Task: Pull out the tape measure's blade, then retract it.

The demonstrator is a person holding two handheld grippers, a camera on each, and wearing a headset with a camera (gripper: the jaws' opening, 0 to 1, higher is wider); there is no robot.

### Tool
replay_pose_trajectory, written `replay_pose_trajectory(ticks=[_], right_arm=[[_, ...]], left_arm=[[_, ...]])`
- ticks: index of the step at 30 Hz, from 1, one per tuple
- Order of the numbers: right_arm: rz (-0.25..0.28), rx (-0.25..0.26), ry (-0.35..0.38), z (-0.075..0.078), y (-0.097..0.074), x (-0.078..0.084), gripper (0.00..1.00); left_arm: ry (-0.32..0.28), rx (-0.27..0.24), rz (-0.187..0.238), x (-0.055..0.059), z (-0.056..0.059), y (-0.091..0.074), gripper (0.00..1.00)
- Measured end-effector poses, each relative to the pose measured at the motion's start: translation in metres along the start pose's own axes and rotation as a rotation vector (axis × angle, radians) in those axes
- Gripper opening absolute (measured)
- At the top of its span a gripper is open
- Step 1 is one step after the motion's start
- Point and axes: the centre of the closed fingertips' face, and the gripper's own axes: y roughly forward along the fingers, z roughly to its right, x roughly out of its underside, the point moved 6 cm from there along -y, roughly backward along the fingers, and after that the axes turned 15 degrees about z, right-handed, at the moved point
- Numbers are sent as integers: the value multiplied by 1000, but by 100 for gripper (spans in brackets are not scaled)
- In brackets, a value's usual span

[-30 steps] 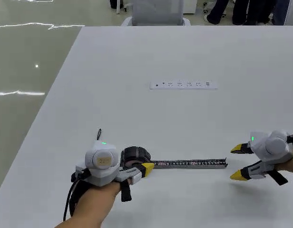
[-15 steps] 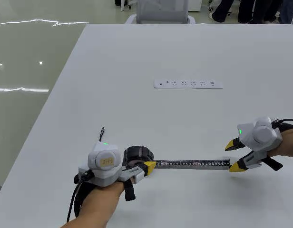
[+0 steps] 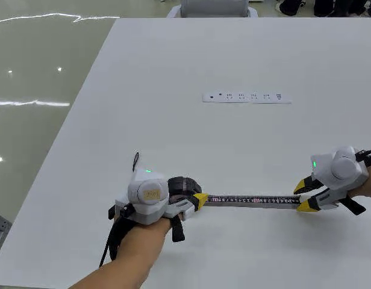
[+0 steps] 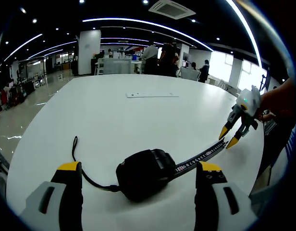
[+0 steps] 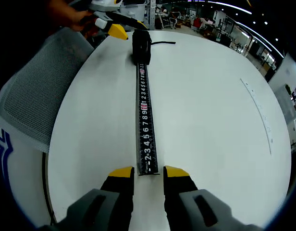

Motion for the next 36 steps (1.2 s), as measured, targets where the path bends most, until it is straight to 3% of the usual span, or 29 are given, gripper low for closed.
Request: replay_pose_trajectory(ticks=[4, 19, 30, 36], right_arm=[[5, 5, -1, 0, 0, 1, 16], [14, 20, 48, 0, 1, 2, 15], [21, 29, 62, -1, 1, 3, 14], [15, 32, 62, -2, 1, 2, 14]], left_arm=[[-14, -7, -8, 3, 0, 1, 97], [-27, -24, -15, 6, 1, 4, 95], [-58, -77, -59, 22, 6, 16, 91], [-104, -129, -57, 22, 7, 19, 88]])
